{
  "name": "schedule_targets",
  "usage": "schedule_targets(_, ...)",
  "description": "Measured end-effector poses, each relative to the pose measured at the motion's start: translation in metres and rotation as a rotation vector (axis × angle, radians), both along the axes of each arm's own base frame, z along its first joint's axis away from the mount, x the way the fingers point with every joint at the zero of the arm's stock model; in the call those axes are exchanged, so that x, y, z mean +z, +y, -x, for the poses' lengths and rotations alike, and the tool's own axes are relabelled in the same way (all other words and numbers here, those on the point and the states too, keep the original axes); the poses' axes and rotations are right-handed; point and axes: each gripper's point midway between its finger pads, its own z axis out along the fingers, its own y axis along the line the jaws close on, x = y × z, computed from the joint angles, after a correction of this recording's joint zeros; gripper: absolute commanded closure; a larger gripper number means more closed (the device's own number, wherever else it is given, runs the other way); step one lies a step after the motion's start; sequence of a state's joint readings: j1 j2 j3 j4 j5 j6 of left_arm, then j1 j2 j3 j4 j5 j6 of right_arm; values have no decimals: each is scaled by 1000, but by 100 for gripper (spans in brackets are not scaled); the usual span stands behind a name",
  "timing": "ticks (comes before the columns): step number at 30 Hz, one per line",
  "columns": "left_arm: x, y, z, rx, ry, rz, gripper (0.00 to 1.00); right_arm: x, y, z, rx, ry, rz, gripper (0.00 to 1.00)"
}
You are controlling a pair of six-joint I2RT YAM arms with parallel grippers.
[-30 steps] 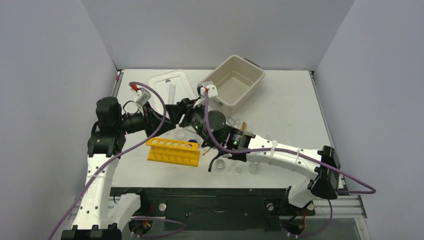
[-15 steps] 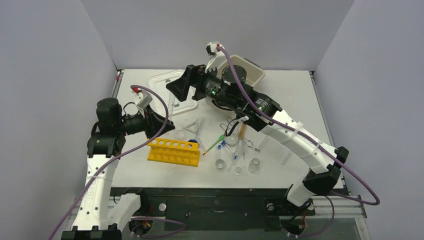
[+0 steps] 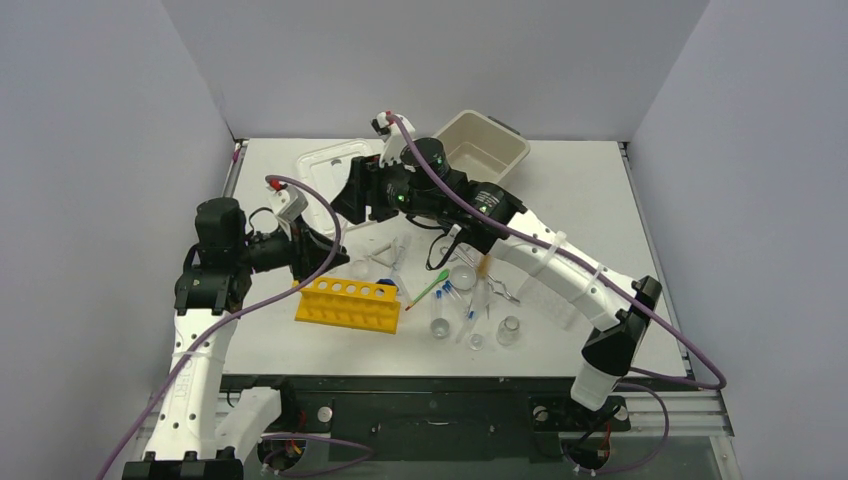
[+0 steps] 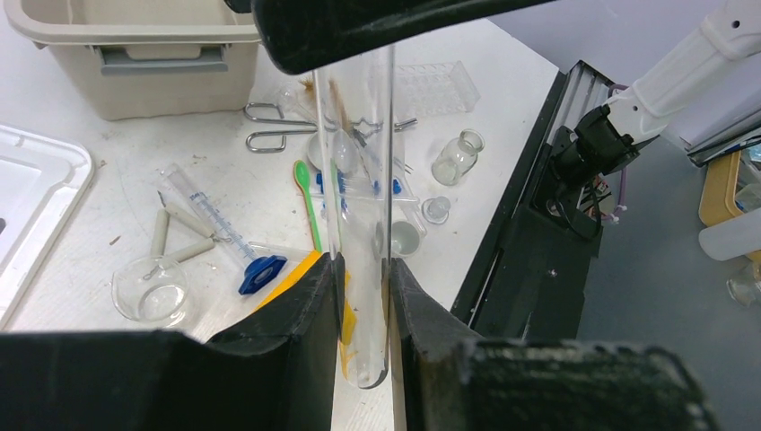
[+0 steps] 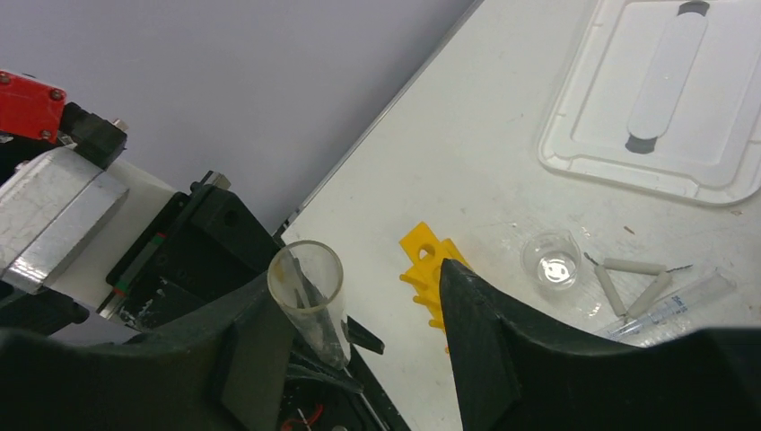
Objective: Organize the chemistry lab equipment
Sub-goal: Pick up the test tube at the center of the board, then insert the test tube into the slot of the test tube rack.
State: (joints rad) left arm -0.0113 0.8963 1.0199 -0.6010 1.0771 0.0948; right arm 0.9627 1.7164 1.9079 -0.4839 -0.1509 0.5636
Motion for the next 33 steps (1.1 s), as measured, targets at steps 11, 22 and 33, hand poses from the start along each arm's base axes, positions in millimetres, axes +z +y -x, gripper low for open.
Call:
schedule_targets(11, -8, 3, -3, 4, -11, -40, 21, 8, 9, 11, 49, 27, -48, 100)
schedule_targets(22, -4, 51, -54, 312, 132, -120, 3, -58, -15, -14, -99, -44, 167, 100)
schedule_targets(33, -16, 129, -87, 658, 246, -182, 3, -111, 23, 24, -49, -240, 371, 100)
